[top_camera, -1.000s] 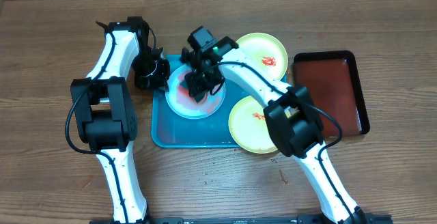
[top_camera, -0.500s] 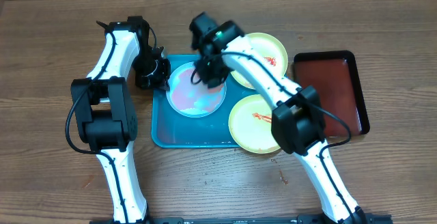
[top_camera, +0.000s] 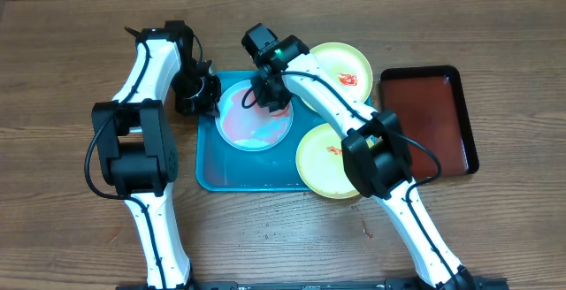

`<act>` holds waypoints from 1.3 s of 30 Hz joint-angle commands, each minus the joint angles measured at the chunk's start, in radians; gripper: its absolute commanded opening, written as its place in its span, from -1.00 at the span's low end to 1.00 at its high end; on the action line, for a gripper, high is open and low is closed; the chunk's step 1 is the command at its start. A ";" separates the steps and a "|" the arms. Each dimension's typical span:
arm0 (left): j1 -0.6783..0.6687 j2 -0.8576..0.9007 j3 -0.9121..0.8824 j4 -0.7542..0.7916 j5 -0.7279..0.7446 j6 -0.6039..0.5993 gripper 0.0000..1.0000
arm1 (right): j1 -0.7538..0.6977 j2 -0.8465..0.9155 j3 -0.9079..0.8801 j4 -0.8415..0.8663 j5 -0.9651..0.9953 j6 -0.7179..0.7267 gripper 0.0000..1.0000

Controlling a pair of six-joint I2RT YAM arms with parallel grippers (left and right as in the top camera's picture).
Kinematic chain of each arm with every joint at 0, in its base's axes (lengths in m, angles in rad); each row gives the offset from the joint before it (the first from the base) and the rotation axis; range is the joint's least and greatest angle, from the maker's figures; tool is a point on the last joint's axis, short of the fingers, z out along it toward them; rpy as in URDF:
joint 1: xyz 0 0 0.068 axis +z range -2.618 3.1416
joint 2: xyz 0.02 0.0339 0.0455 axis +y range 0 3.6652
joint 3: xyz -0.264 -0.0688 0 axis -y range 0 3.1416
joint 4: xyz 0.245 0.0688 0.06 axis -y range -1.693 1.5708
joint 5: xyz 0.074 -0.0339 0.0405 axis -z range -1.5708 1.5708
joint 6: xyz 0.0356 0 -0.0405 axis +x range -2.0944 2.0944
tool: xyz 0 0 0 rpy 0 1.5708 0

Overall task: Clean dirty plates on tray and stack at the side
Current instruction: 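Wipe the sponge around the plate's rim while the left gripper holds it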

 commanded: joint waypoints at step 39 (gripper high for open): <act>-0.004 -0.044 -0.001 0.010 0.016 -0.002 -0.92 | 0.017 0.077 0.087 -0.215 0.198 0.117 -0.92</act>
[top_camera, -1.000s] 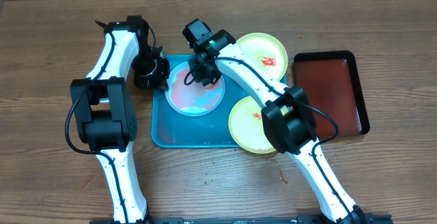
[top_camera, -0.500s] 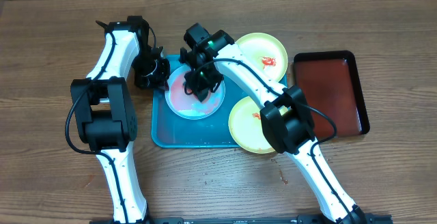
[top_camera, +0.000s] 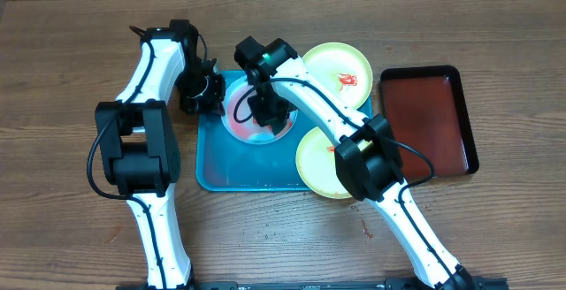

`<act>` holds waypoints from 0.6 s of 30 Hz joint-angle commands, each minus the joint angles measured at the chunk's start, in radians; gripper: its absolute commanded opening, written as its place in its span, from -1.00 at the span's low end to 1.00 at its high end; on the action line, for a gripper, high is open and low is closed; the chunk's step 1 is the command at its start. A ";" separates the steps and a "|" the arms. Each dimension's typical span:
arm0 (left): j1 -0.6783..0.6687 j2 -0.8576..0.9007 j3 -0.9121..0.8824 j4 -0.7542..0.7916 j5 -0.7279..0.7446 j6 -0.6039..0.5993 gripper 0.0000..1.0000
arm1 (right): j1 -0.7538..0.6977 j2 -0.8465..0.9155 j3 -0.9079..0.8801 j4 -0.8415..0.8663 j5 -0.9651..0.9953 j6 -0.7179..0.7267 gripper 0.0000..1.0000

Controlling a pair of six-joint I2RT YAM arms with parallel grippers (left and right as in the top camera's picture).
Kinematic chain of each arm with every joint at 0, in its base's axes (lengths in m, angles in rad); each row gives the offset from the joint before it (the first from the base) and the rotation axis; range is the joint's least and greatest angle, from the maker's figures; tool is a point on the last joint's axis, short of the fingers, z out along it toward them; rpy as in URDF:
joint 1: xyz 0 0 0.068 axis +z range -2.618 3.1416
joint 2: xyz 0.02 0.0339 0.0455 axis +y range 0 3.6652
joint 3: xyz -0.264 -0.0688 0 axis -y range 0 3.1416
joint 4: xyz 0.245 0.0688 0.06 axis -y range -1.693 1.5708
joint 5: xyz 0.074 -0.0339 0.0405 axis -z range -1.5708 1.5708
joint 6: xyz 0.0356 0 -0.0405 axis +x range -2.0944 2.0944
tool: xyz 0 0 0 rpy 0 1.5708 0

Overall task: Clean dirty plates on tray and stack at the side
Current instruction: 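Wipe the sponge around the plate's rim while the left gripper holds it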

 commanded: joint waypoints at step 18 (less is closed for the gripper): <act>0.010 -0.041 0.000 -0.005 -0.003 -0.002 -0.92 | -0.027 0.037 -0.046 0.373 -0.017 0.148 -0.93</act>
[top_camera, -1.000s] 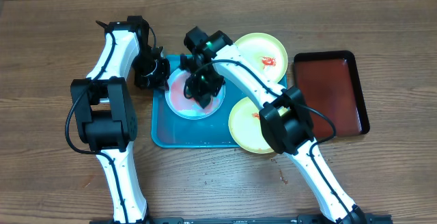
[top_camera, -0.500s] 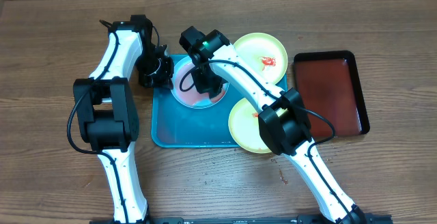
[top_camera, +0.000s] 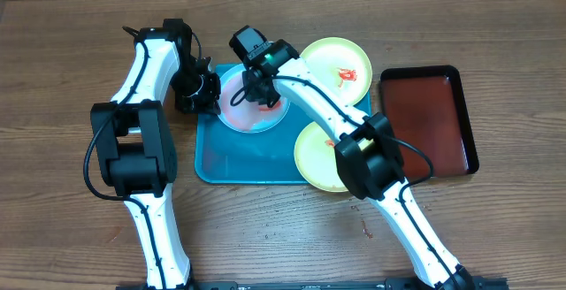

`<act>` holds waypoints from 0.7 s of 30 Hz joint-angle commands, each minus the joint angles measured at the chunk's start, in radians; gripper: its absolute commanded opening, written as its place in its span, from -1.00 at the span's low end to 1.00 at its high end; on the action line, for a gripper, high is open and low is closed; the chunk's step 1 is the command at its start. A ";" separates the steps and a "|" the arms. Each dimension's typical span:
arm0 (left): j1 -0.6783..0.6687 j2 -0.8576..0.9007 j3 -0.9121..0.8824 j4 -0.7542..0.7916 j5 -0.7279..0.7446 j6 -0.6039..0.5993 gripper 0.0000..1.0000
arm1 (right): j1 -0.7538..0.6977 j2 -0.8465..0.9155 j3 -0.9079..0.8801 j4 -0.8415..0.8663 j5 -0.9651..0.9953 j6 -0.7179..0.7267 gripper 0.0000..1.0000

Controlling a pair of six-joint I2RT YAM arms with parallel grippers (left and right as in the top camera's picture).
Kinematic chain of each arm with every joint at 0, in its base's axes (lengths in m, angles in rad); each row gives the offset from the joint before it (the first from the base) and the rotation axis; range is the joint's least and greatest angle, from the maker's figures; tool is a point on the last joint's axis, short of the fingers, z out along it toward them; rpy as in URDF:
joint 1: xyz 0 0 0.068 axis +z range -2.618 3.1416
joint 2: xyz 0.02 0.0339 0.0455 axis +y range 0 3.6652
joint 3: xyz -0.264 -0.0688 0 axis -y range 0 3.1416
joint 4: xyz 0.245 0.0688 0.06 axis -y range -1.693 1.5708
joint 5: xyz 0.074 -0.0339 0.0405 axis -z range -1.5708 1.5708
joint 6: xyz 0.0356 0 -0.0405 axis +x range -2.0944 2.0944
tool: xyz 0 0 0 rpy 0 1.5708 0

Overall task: Clean dirty plates on tray and stack at the side
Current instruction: 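Wipe the sponge around the plate's rim while the left gripper holds it, then continue scrubbing the red sauce off the white plate with the sponge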

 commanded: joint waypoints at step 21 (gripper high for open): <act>-0.005 -0.037 -0.001 0.009 0.001 0.005 -0.91 | 0.024 0.035 -0.007 -0.296 -0.266 -0.298 -0.93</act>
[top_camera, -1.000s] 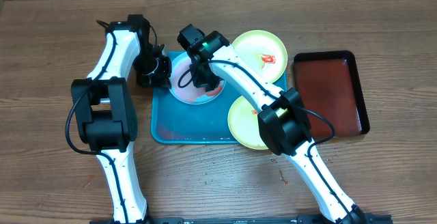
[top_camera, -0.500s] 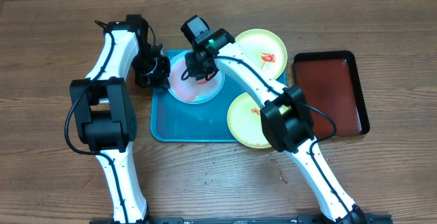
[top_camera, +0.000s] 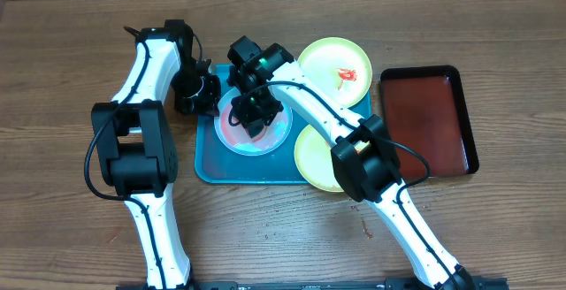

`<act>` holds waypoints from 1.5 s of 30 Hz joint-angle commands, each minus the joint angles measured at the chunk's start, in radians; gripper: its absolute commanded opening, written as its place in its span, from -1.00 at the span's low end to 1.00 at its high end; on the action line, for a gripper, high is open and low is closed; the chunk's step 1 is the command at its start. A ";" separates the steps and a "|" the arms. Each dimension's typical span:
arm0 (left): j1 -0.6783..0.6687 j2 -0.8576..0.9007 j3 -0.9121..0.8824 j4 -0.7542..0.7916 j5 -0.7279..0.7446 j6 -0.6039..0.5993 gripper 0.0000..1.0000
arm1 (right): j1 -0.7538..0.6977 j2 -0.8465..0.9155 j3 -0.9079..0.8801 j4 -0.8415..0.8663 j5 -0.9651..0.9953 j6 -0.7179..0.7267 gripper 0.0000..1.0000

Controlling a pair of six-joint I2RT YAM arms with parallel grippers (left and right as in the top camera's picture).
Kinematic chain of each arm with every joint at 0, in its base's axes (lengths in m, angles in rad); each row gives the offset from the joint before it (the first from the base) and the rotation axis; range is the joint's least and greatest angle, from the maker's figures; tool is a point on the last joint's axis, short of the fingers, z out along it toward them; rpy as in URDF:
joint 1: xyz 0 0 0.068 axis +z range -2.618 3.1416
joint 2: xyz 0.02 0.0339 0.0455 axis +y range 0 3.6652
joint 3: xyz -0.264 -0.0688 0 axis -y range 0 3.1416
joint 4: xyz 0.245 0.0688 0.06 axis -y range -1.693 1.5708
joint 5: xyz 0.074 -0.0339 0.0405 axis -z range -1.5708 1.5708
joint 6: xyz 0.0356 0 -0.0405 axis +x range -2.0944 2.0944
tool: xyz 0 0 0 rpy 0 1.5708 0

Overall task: Clean dirty plates on tray and stack at the side
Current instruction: 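Continue scrubbing the red sauce off the white plate with the sponge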

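Note:
A pink plate (top_camera: pixel 270 135) lies on the blue tray (top_camera: pixel 248 168) in the overhead view. My left gripper (top_camera: pixel 209 104) is at the plate's left rim, its fingers closed on the edge. My right gripper (top_camera: pixel 251 113) is low over the middle of the pink plate, pointing down; what lies between its fingers is hidden under the wrist. One yellow-green plate (top_camera: pixel 334 60) with a red smear lies behind the tray to the right. A second yellow-green plate (top_camera: pixel 311 156) overlaps the tray's right edge, partly under my right arm.
A dark red tray (top_camera: pixel 429 118) lies at the right on the wooden table (top_camera: pixel 71 78). Both arm bases stand at the front, left and right of the blue tray.
My right gripper has moved from the pink plate's far edge toward its middle. The left gripper has stayed at the plate's left rim.
My right gripper was at the pink plate's right side, then over its middle, then at its far edge, and now over its middle again. The left gripper stayed at the left rim throughout. The blue tray and the nearer yellow-green plate have shifted slightly.

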 commanded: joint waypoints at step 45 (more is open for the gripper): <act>0.000 -0.034 -0.137 0.138 0.022 -0.004 -0.91 | -0.038 0.027 -0.016 -0.003 0.005 0.106 -0.93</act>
